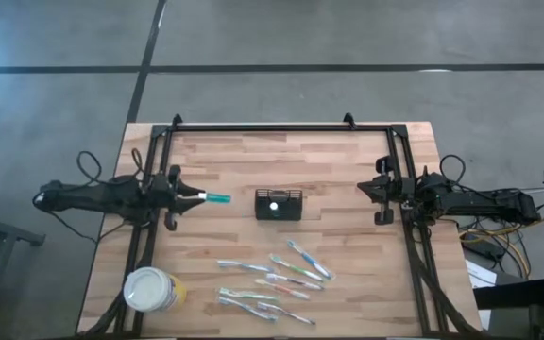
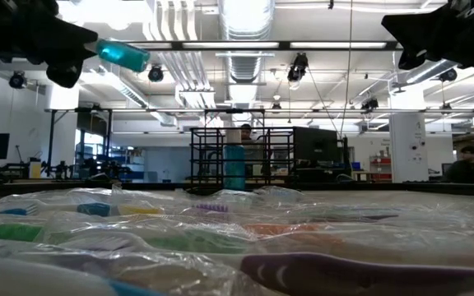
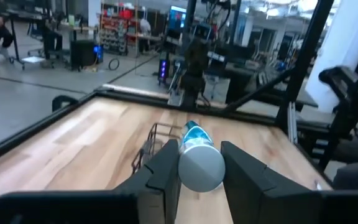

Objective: Pick & Place toothbrushing station
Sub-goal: Put the mouthwash into the wire organizer

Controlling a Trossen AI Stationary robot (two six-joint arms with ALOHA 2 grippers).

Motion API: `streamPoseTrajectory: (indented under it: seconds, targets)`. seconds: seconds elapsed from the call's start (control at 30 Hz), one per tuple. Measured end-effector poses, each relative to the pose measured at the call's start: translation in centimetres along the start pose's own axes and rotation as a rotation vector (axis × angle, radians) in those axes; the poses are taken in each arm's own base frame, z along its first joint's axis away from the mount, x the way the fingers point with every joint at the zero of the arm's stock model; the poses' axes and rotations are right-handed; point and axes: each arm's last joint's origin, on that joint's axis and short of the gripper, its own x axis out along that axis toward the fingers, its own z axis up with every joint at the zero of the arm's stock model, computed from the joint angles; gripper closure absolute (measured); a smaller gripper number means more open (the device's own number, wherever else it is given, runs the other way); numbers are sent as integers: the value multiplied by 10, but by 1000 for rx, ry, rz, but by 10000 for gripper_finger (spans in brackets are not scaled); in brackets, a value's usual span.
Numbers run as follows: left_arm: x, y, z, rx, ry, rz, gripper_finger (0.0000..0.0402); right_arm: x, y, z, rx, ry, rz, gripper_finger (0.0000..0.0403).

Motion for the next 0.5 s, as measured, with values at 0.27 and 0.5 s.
streamPoseTrajectory:
  seconds: [0.27,0.5]
  targets:
    - [1,0,1,7,41,28,303,0,0,-1,-3,5,1,394]
    - [10,-5,40,36,133,96,303,0,0,0,-18,5,1,394]
